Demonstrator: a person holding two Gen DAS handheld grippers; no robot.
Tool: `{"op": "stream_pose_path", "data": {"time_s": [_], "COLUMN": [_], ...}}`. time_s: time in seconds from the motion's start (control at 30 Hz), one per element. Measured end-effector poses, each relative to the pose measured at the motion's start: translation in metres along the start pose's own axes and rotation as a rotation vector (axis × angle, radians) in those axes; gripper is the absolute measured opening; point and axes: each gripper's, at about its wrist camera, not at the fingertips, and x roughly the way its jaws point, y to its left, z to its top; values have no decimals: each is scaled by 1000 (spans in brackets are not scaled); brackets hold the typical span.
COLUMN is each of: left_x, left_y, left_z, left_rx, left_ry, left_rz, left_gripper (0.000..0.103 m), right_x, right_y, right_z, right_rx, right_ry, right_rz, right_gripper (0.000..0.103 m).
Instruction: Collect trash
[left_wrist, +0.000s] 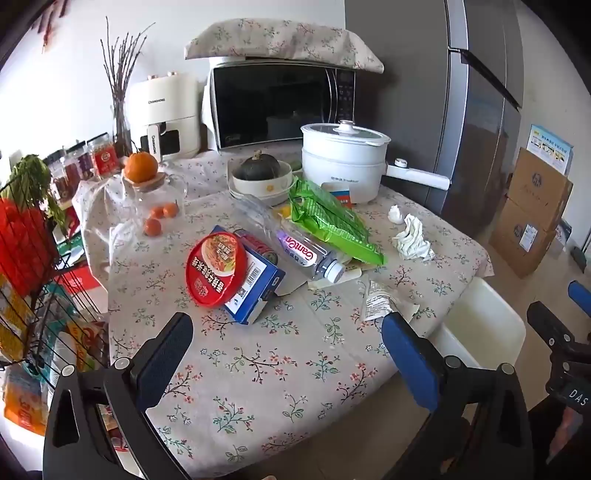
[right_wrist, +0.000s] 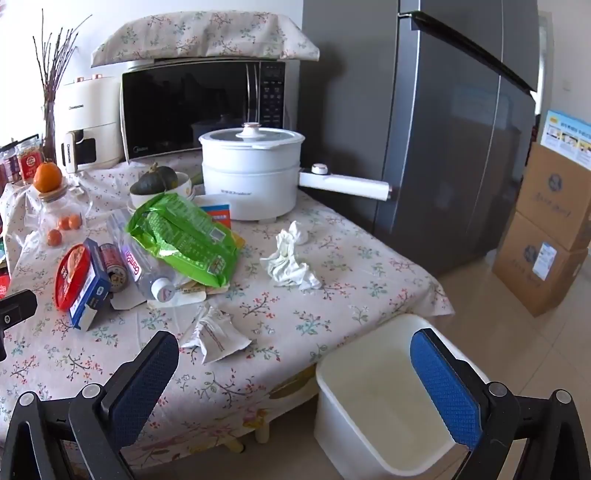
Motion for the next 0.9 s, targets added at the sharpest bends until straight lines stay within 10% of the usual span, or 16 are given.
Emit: {"op": "stream_pose_path", "data": {"time_s": [0.9], "left_x": [-10], "left_y": [-6], "left_z": [-2], "left_rx": [39], "left_ry": [-37], "left_rz": [32], "left_gripper": [103], "right_x": [-5], "right_y": [10], "right_z": [1], "right_rx": [-41], "right_ry": [-60], "right_rz": [-21], "right_gripper": [103]}}
